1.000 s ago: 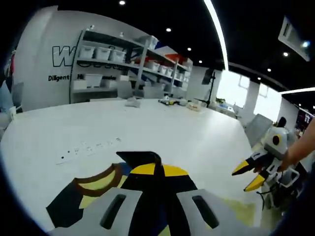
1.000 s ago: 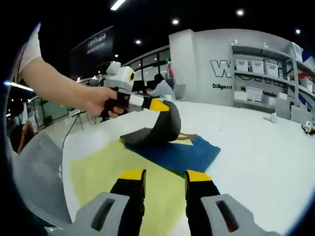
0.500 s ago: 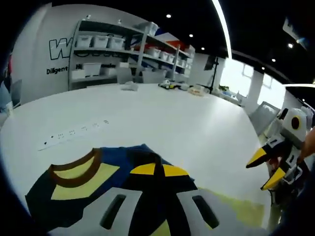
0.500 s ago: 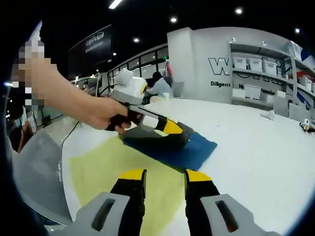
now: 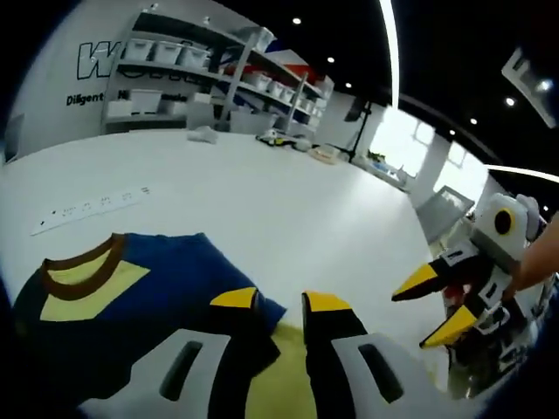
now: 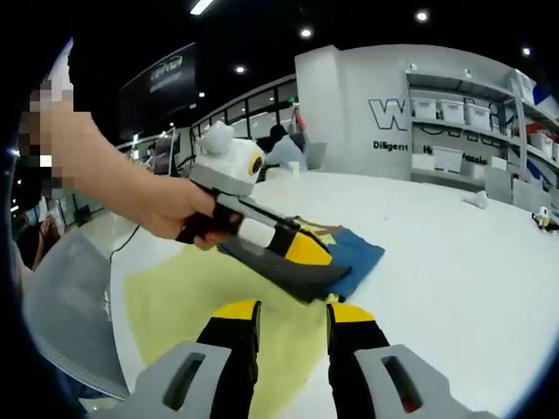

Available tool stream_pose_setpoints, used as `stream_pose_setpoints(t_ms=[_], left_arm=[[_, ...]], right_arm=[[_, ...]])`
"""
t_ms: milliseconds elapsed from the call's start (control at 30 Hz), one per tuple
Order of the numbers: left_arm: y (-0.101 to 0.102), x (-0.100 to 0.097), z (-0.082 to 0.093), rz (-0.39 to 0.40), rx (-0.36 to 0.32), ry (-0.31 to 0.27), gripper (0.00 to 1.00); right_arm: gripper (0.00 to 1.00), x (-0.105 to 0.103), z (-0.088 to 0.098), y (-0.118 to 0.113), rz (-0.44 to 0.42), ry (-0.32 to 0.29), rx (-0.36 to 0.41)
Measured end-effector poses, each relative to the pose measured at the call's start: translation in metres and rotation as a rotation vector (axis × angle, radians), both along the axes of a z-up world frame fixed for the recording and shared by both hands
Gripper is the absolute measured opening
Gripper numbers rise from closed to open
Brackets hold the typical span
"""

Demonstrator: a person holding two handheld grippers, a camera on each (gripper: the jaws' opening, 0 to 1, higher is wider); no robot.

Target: Fold the garment on the visible template until the final outline fits inside the template.

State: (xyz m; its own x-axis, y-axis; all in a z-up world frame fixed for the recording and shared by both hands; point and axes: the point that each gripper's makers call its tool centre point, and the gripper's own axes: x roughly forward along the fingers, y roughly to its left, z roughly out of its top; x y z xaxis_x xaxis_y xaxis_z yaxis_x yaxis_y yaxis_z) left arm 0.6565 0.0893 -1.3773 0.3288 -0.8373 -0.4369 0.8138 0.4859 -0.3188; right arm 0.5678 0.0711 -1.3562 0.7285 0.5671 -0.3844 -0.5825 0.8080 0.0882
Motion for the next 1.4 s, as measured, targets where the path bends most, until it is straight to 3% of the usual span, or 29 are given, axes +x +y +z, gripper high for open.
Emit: stream_pose_setpoints(t_ms=[200,433,633,667,767,833,933,1133,1400], left_arm=[[0.045,-0.019,0.001,-0.005,0.027,-0.022,0.16],[0.128,-0.046,0.000,0.028,0.079,-0.061,0.15],[0.192,-0.085,-0.005,0.013,0.139,-0.091,0.18],[0.195,-0.087,-0.006,0.010,0.146,-0.094,0.19],[0.220,-0.113,-0.014,-0.054,0.219,-0.106,0.22],[0.233,-0.130,-0.022,-0.118,0.288,-0.115,0.22],[0.242,-0.150,-0.027,-0.141,0.296,-0.098,0.23],[0.265,-0.179,-0.042,-0.205,0.392,-0.100,0.23],[0.287,-0.201,-0.055,-0.270,0.485,-0.113,0.26]], right_arm=[[0.24,0.001,0.000,0.007,0.022,-0.001,-0.005],[0.24,-0.002,-0.004,0.017,0.064,0.003,-0.012],[0.24,-0.008,-0.009,0.025,0.117,0.013,-0.024],[0.24,-0.010,-0.010,0.027,0.131,0.013,-0.029],[0.25,-0.022,-0.017,0.033,0.203,0.027,-0.059],[0.25,-0.031,-0.020,0.037,0.255,0.029,-0.081],[0.25,-0.046,-0.027,0.041,0.319,0.039,-0.117],[0.24,-0.078,-0.043,0.042,0.422,0.074,-0.183],[0.26,-0.117,-0.063,0.036,0.527,0.110,-0.263]])
